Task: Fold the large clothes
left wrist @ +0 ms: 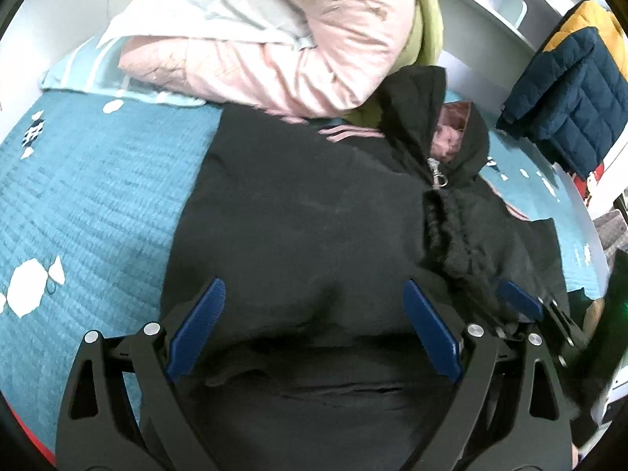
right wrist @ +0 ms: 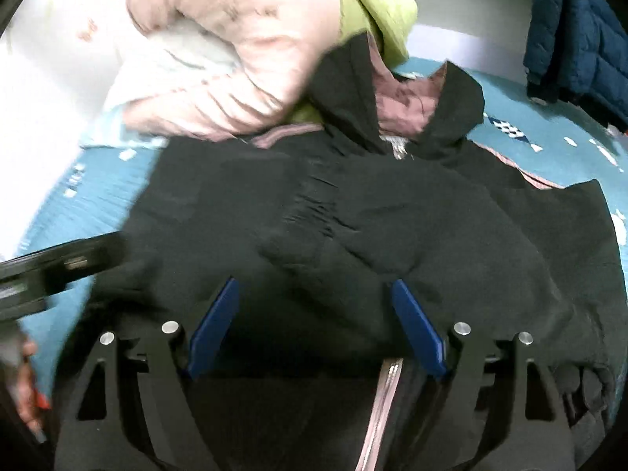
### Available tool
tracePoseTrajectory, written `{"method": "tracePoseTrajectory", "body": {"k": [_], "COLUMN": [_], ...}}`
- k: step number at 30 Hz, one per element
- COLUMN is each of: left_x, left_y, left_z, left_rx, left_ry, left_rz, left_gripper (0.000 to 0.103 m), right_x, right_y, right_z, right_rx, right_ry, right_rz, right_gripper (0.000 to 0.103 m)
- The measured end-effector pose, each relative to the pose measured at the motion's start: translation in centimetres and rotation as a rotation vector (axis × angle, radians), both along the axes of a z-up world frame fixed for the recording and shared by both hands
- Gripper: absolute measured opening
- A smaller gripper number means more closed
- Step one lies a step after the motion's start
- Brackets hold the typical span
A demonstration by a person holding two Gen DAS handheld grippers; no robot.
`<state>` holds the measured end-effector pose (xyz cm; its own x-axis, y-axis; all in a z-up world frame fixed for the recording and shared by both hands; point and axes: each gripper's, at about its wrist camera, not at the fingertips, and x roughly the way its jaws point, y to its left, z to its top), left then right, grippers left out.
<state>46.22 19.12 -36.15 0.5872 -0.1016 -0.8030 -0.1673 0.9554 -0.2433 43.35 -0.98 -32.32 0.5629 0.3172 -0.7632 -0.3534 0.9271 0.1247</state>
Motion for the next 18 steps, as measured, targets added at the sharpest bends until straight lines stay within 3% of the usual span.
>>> {"method": "tracePoseTrajectory", "body": {"k": [5,10,14,16,18], "left_x": [1.5,4.6,7.9,10.1,12.0], "left_y": [-1.8,-3.8,-4.5,-4.8,-5.4], "left_z": [1.3,1.6,1.0,0.5,0.1], "left_rx": [0.014,0.044,-0.033,-0.044,-0.038], "left_ry": [-0.026,-0.025,0.003,0.025,0.044], "left_rz": [-0.053,-0.132,-0.159,-0.157,-0.161], "left_gripper": [0.092,0.092,0.092,0.092,0.092], "right_x": [-1.8,1.0,5.6,8.0,8.4], "right_y": [-3.4,-11.8,-19.4,-22.3,-22.8], "right_z": [4.0,6.2,2.3,-2.4,-3.5], "right_rx": [0.090,0.099,0.065,0.109,0.116], "right_ry": [-0.048,-0.067,0.050,0.245,0.271], "right_rz": [-0.024,-0.200,-0.337,-0.365,-0.352], "right_gripper": [0.077,0.077,0.077,0.077,0.076]}}
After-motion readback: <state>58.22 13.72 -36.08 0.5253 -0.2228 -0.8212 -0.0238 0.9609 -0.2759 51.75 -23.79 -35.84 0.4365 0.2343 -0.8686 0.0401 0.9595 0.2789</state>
